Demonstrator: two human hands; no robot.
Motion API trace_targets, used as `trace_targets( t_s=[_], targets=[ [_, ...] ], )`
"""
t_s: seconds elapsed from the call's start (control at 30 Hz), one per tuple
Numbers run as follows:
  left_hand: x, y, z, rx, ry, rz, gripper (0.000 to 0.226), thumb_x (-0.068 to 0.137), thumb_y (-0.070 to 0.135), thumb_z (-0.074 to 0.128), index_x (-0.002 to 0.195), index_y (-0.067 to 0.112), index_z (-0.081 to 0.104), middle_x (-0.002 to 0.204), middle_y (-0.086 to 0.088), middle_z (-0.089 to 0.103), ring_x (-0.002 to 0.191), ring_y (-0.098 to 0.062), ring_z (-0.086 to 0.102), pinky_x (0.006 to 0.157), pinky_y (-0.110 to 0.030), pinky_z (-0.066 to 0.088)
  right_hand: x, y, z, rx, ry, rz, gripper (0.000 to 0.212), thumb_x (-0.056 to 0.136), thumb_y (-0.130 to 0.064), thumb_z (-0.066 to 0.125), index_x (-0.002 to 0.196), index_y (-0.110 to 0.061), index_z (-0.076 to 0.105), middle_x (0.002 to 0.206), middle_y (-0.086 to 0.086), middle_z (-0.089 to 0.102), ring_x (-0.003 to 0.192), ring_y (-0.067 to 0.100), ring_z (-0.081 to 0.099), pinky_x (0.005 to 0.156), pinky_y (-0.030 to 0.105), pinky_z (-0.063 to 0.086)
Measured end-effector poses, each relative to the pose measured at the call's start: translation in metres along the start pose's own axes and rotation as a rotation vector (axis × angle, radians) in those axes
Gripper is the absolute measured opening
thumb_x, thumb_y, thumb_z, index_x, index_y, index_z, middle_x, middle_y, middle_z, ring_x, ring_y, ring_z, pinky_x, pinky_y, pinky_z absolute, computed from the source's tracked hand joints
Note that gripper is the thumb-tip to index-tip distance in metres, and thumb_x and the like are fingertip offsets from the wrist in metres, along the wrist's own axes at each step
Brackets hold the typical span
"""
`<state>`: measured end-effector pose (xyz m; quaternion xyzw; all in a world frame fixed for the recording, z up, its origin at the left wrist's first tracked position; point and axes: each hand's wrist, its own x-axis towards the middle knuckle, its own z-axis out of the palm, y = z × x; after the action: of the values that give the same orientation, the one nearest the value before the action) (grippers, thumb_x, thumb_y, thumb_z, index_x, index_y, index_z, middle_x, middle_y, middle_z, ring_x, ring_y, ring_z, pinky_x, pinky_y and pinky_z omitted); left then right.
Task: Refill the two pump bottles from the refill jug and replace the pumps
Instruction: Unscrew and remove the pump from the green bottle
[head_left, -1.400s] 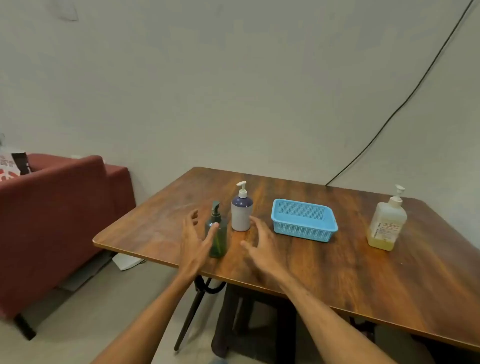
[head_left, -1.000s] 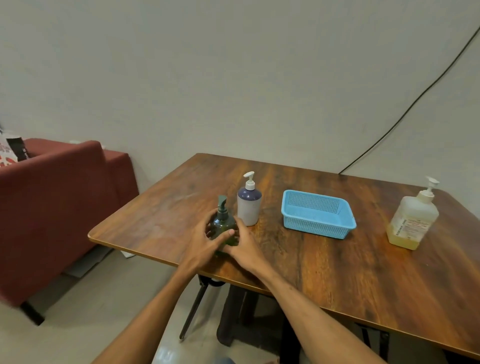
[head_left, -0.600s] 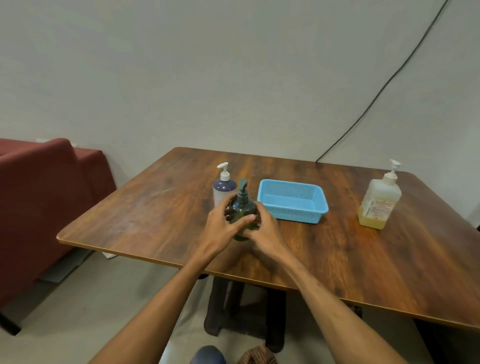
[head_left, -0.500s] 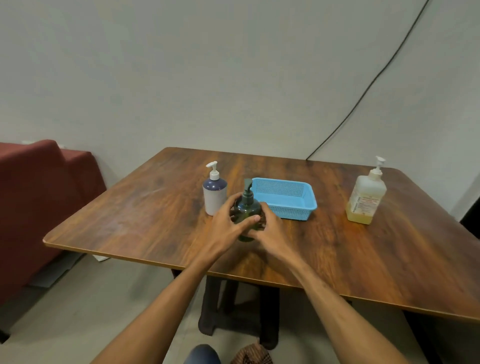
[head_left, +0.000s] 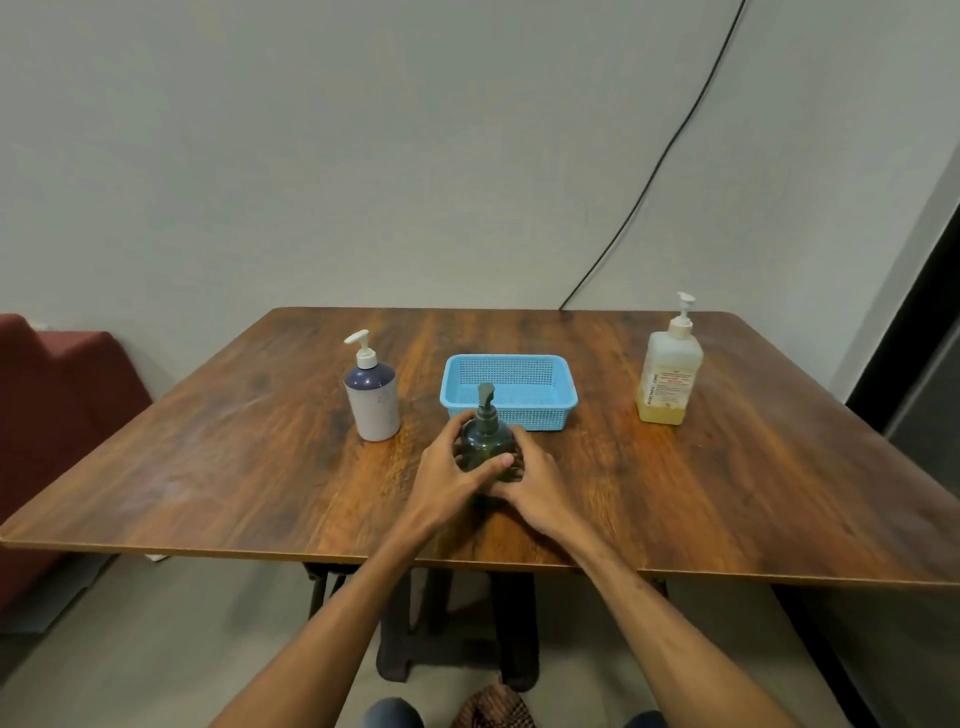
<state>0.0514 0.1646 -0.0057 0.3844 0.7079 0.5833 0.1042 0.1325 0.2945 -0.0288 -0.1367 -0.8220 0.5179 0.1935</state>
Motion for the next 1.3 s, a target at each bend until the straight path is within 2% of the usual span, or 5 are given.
trace_targets(
  t_s=[0.37,0.67,0.87,1.1,1.3],
  targets=[
    [0.018,0.016,-0.013,-0.173,-0.012,0.068,0.033,0.095,0.004,0.058,0.128,0.010,0.061,0.125,-0.004,0.068,0.121,-0.015,0.062,0.102,-0.036,0.051,-0.001,0.001,0.003,-0.006,0.032,0.020,0.077,0.074,-0.033,0.085,0.136,-0.046,0.043,0.135,-0.014,0.056,0.129,0.010,0.052,0.109,0.046,0.046],
    [0.022,0.028,0.007,-0.078,0.142,0.011,0.055,0.072,0.037,0.085,0.119,0.021,0.060,0.114,0.012,0.067,0.105,0.001,0.064,0.088,-0.019,0.055,-0.003,0.001,0.004,-0.011,0.020,0.031,0.085,0.078,-0.030,0.083,0.147,-0.036,0.035,0.142,-0.012,0.052,0.134,0.009,0.046,0.107,0.029,0.042],
    [0.014,0.022,-0.006,-0.175,0.007,0.071,0.035,0.095,0.004,0.060,0.129,0.009,0.060,0.126,-0.001,0.066,0.120,-0.009,0.061,0.098,-0.027,0.052,0.000,0.005,0.003,-0.003,0.026,0.018,0.079,0.069,-0.040,0.086,0.136,-0.046,0.044,0.134,-0.014,0.058,0.126,0.010,0.055,0.105,0.047,0.049],
    [0.021,0.028,0.001,-0.081,0.146,0.050,0.053,0.076,0.028,0.084,0.122,0.017,0.062,0.116,0.006,0.069,0.106,-0.004,0.066,0.091,-0.028,0.057,-0.002,0.002,0.006,-0.031,0.029,0.027,0.079,0.077,-0.031,0.083,0.140,-0.043,0.037,0.142,-0.011,0.050,0.132,0.008,0.045,0.108,0.032,0.041],
    [0.015,0.024,-0.013,-0.244,0.018,0.041,0.042,0.093,0.002,0.061,0.134,0.008,0.057,0.126,-0.002,0.068,0.119,-0.011,0.063,0.099,-0.029,0.053,0.000,0.006,0.005,-0.029,0.028,0.030,0.081,0.068,-0.047,0.085,0.136,-0.048,0.042,0.135,-0.014,0.057,0.127,0.011,0.053,0.104,0.047,0.049]
  ],
)
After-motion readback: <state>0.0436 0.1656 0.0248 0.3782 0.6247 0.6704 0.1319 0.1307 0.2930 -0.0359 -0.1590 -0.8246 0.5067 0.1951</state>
